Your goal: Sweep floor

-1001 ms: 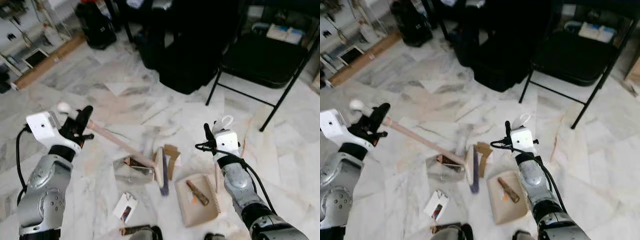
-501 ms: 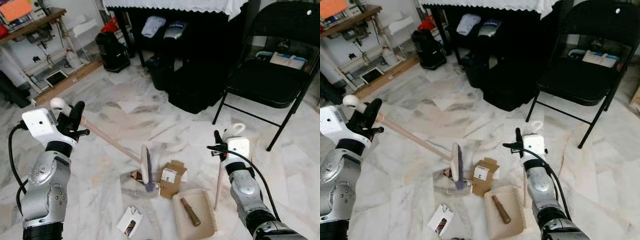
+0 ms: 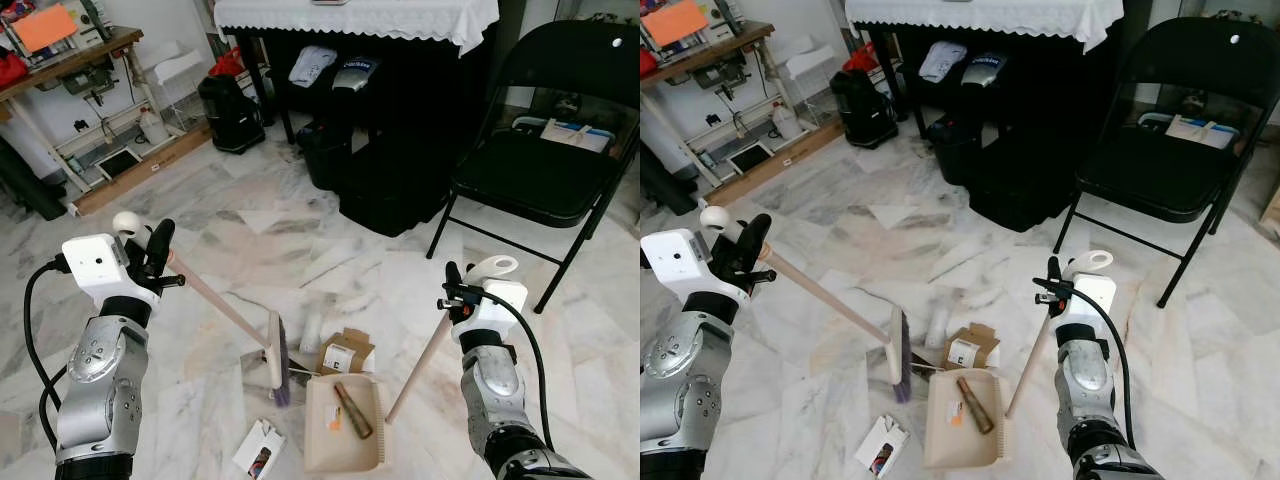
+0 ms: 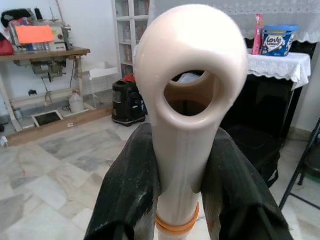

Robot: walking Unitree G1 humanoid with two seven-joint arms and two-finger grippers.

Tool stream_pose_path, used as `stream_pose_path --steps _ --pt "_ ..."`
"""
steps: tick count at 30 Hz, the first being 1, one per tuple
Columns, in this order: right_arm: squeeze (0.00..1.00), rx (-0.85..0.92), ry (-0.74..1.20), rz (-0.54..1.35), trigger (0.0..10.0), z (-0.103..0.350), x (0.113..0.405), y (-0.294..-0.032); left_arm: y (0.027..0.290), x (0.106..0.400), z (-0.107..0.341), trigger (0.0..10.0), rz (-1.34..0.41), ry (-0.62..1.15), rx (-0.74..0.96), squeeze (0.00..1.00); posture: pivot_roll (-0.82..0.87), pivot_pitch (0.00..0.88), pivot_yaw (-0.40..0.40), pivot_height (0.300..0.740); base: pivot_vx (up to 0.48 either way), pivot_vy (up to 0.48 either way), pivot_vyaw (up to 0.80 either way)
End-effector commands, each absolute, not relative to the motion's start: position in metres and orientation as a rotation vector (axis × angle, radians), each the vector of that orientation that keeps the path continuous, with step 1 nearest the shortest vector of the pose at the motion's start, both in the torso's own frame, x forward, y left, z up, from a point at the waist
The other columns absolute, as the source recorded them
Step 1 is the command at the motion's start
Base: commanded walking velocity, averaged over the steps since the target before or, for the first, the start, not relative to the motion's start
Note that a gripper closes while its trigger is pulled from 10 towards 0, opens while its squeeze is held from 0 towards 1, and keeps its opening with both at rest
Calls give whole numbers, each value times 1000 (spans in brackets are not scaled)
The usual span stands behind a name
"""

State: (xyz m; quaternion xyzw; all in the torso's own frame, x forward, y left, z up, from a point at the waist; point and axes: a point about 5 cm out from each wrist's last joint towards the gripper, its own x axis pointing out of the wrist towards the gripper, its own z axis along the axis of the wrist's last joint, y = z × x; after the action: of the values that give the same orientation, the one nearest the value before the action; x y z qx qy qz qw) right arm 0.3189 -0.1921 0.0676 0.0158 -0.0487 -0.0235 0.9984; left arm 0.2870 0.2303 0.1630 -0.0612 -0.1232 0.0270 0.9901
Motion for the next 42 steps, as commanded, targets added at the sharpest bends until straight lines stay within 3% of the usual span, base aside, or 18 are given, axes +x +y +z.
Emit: stream_pose_path --steps 1,3,17,25,42 --pt "0 53 -150 -24 10000 80 326 -185 243 284 172 10000 89 -299 -39 0 84 0 156 740 0 0 0" --pt "0 54 -180 -8 10000 85 327 -182 246 278 157 10000 112 -259 31 0 60 0 145 740 0 0 0" --pt "0 93 -311 -77 10000 104 321 -192 215 259 118 10000 9 -166 73 0 23 0 142 740 0 0 0" --pt "0 34 -326 -79 10000 110 314 -200 242 249 114 10000 119 -160 18 0 22 0 115 740 0 0 0" --pt "0 -49 -379 -41 10000 133 312 -195 226 266 114 10000 127 -202 -36 0 5 0 82 740 0 0 82"
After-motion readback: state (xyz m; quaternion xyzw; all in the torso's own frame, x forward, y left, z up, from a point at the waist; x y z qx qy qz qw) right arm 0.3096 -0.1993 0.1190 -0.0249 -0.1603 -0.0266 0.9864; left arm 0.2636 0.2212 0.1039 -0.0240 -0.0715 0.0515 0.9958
